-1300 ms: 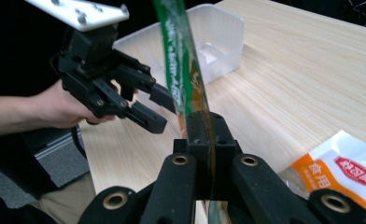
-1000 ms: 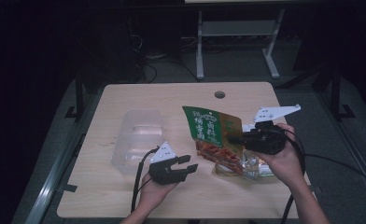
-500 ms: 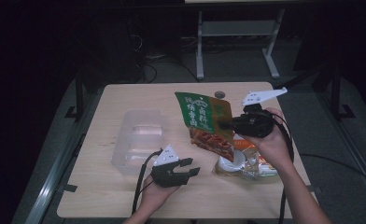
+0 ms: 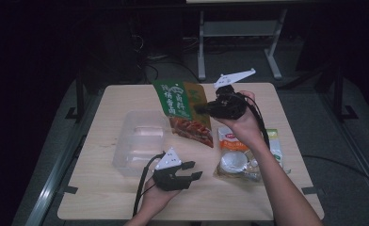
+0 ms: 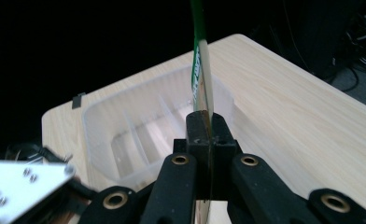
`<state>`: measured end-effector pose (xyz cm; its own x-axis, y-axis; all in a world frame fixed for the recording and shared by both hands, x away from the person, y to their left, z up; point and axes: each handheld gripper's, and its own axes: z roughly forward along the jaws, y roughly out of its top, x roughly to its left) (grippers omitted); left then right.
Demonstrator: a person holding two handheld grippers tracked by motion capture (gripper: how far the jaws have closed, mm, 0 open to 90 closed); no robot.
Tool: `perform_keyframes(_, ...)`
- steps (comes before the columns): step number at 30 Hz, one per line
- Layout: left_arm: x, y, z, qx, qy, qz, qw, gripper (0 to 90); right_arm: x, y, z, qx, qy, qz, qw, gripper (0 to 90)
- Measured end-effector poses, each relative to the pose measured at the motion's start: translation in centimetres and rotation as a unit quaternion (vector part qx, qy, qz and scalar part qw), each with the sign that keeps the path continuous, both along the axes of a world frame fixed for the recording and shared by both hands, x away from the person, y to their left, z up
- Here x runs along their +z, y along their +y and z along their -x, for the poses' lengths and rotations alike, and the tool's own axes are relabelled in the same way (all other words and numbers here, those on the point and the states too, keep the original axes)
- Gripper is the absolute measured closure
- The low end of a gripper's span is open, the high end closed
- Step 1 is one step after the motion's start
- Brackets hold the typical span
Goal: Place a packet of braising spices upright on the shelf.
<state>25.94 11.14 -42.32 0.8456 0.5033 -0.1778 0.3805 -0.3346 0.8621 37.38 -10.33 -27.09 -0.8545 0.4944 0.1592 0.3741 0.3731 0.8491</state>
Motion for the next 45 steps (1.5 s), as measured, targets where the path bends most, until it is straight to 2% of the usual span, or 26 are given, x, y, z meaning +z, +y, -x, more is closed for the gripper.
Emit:
perform_keyframes(1, 0.0, 0.0, 0.0, 0.000, 0.000, 0.000, 1.0000, 52.6, 0.1, 0.4, -0.2, 0.002, 0.000, -0.002, 1.0000, 89.7)
perform_keyframes(2, 0.2, 0.0, 0.0, 0.001, 0.000, 0.009, 1.0000, 52.4, 0.2, 0.8, -0.4, 0.004, 0.000, -0.003, 1.0000, 89.7)
perform_keyframes(11, 0.4, 0.5, -0.3, 0.003, 0.003, 0.001, 1.0000, 50.9, 0.5, 4.0, -2.7, 0.027, -0.006, -0.005, 0.9996, 89.7)
perform_keyframes(15, 0.1, 0.7, 0.1, 0.004, 0.007, 0.001, 1.0000, 50.6, 0.6, 5.9, -3.8, 0.037, -0.010, -0.011, 0.9992, 89.7)
perform_keyframes(19, 0.1, 1.0, 0.5, -0.002, 0.002, -0.009, 1.0000, 50.3, 0.5, 7.2, -4.5, 0.041, -0.012, -0.015, 0.9990, 89.7)
perform_keyframes(22, 0.2, 1.6, 0.4, -0.005, -0.007, -0.011, 0.9999, 49.9, 0.1, 8.4, -5.3, 0.046, -0.003, -0.019, 0.9988, 89.7)
perform_keyframes(28, 0.4, 1.9, 0.3, 0.001, -0.010, -0.003, 0.9999, 50.0, -0.2, 10.0, -6.0, 0.051, -0.002, -0.022, 0.9985, 89.7)
perform_keyframes(33, 0.4, 1.9, 0.5, 0.001, -0.014, -0.001, 0.9999, 49.8, -0.8, 11.2, -7.1, 0.051, 0.004, -0.024, 0.9984, 89.7)
perform_keyframes(38, 0.3, 1.8, 0.6, -0.002, -0.011, 0.007, 0.9999, 49.3, -2.5, 12.7, -8.1, 0.050, 0.012, -0.026, 0.9983, 89.7)
perform_keyframes(45, 0.2, 1.9, 0.5, -0.004, -0.011, -0.005, 0.9999, 49.5, -4.0, 13.6, -8.6, 0.055, 0.023, -0.038, 0.9975, 89.7)
